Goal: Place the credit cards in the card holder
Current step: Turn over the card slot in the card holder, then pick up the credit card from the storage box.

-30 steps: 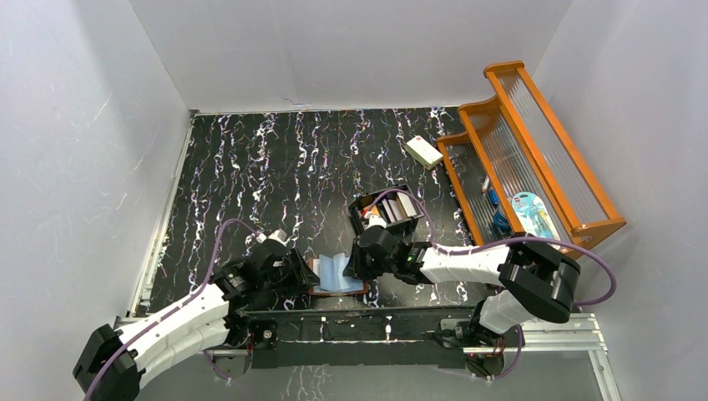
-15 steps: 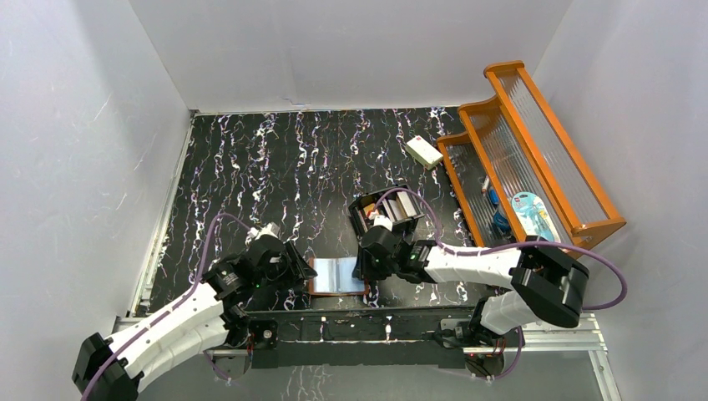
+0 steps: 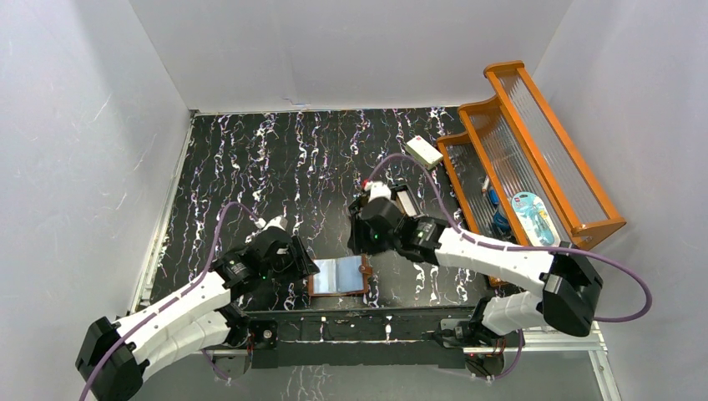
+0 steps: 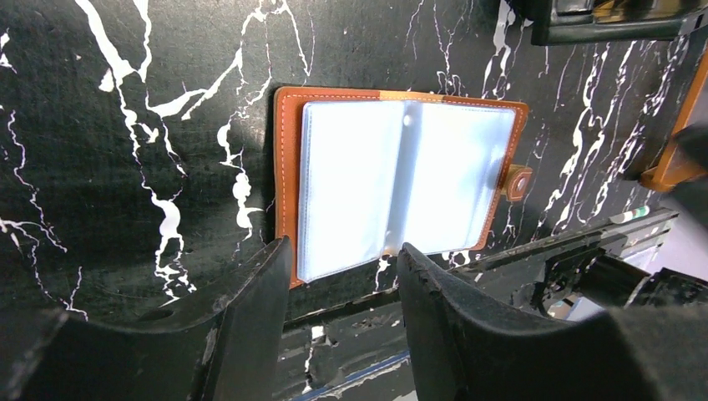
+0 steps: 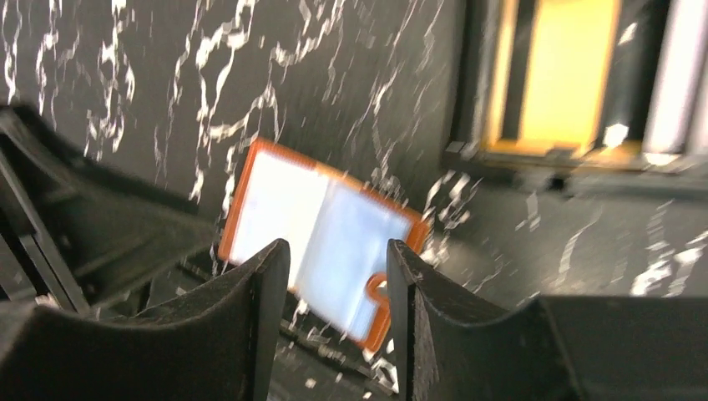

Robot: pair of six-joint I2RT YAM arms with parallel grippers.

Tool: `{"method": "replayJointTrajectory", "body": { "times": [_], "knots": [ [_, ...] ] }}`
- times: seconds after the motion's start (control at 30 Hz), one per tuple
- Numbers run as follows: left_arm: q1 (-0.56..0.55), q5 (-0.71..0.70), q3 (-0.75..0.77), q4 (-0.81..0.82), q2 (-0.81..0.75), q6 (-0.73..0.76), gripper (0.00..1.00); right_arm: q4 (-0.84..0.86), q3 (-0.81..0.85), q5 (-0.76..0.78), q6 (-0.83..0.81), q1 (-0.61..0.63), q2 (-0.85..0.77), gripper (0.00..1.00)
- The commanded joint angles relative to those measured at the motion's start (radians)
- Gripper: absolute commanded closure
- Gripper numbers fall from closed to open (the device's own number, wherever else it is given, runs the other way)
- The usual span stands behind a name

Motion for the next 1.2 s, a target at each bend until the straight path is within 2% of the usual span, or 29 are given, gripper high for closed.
{"method": "replayJointTrajectory", "body": {
  "times": [0.0,0.2,0.43,0.67,1.17],
  "knots": [
    [0.0,0.007,0.032,0.017,0.018,0.054,0.52,-0.096,0.122,0.121,-0.206,-0.098,0.016,0.45],
    [0.0,0.062,0.03,0.056,0.028,0.07,0.54,-0.12,0.203,0.205,-0.369,-0.246,0.114,0.44],
    [0.0,0.041,0.02,0.022,-0.018,0.066,0.54,-0.178,0.295,0.392,-0.467,-0.265,0.286,0.45],
    [0.0,0.034,0.023,0.001,-0.046,0.061,0.54,-0.182,0.326,0.532,-0.518,-0.268,0.378,0.48],
    [0.0,0.032,0.001,0.005,-0.03,0.051,0.54,-0.15,0.35,0.606,-0.577,-0.275,0.519,0.49]
  ]
}}
